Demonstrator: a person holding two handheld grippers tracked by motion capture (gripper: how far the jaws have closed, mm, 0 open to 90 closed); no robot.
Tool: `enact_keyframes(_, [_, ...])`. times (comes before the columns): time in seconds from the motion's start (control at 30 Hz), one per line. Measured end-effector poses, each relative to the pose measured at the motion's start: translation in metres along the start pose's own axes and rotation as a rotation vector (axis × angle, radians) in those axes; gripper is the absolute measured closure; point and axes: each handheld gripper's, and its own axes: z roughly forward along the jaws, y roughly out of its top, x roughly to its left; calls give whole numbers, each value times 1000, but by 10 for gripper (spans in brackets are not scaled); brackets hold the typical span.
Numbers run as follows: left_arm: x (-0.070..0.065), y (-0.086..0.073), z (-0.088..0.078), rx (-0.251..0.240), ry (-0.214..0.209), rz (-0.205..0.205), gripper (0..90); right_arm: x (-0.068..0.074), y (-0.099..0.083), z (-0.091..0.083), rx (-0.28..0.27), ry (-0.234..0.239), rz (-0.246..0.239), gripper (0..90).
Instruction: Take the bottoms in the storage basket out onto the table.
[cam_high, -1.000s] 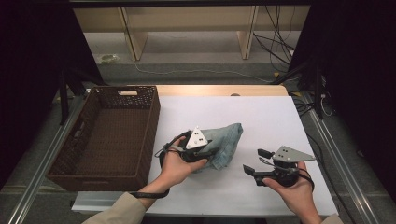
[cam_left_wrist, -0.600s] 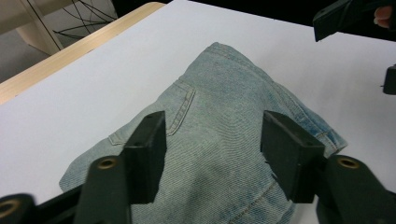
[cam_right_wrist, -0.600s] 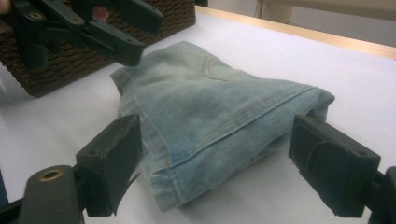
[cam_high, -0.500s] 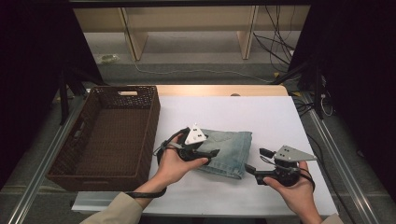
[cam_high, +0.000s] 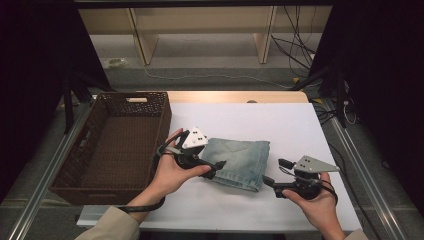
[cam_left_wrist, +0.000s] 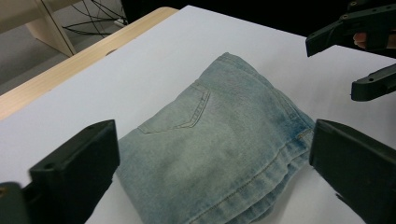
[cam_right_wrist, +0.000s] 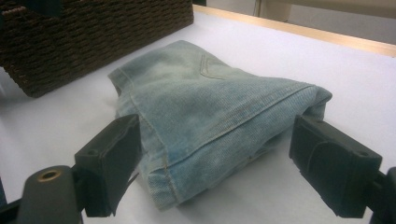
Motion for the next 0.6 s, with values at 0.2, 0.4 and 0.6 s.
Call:
enact_keyframes(0.2, [7,-4,-13,-17,-4,-28,0,0,0,0,2,3,1,181])
enact_keyframes(0.4, [10,-6,-26,-43,11,-42,0,-1,0,0,3,3,0,181])
enact_keyframes(0.6, [13,-11,-39,-56,14,-52,0,-1,0,0,5,6,-1,181])
